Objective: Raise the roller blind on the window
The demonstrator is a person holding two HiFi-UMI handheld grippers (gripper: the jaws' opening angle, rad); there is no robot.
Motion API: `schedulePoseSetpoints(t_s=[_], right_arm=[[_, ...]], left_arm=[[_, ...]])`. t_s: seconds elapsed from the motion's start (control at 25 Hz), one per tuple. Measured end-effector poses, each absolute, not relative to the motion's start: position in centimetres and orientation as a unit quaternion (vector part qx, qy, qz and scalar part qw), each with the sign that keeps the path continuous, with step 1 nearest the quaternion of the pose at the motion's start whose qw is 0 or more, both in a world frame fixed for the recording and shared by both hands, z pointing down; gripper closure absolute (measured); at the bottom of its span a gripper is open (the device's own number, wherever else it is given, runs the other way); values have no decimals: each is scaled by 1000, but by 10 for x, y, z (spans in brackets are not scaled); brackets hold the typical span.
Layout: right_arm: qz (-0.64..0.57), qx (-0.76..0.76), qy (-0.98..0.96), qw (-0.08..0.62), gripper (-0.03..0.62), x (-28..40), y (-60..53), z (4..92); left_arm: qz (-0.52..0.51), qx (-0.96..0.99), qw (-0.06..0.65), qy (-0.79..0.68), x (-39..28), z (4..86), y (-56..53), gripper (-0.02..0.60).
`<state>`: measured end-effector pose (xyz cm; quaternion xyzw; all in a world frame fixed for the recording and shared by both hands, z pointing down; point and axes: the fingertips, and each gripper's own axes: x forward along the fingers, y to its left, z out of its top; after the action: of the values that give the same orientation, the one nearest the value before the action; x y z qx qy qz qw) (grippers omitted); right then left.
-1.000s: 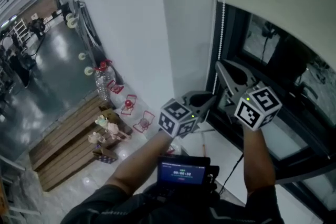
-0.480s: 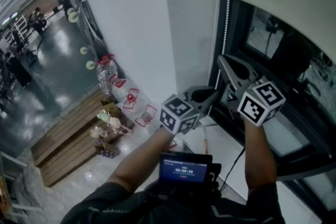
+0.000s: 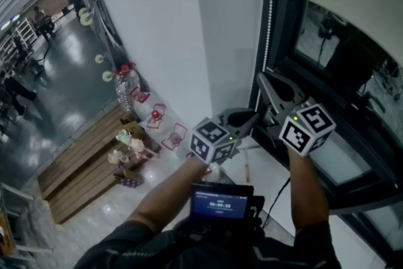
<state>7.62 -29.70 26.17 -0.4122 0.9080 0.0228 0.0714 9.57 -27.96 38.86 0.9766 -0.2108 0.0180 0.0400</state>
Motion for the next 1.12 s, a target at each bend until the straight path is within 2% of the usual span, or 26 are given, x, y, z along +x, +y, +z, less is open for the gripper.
schedulePoseSetpoints(t_s=[0.76,1.12], right_arm=[[-39,-430,902,28,592,77,-306,354],[-53,-431,900,33,592,77,-306,359]], left_arm=[[91,970,86,-209,95,488,-292,578],[80,965,96,-230,85,489,-298,578]])
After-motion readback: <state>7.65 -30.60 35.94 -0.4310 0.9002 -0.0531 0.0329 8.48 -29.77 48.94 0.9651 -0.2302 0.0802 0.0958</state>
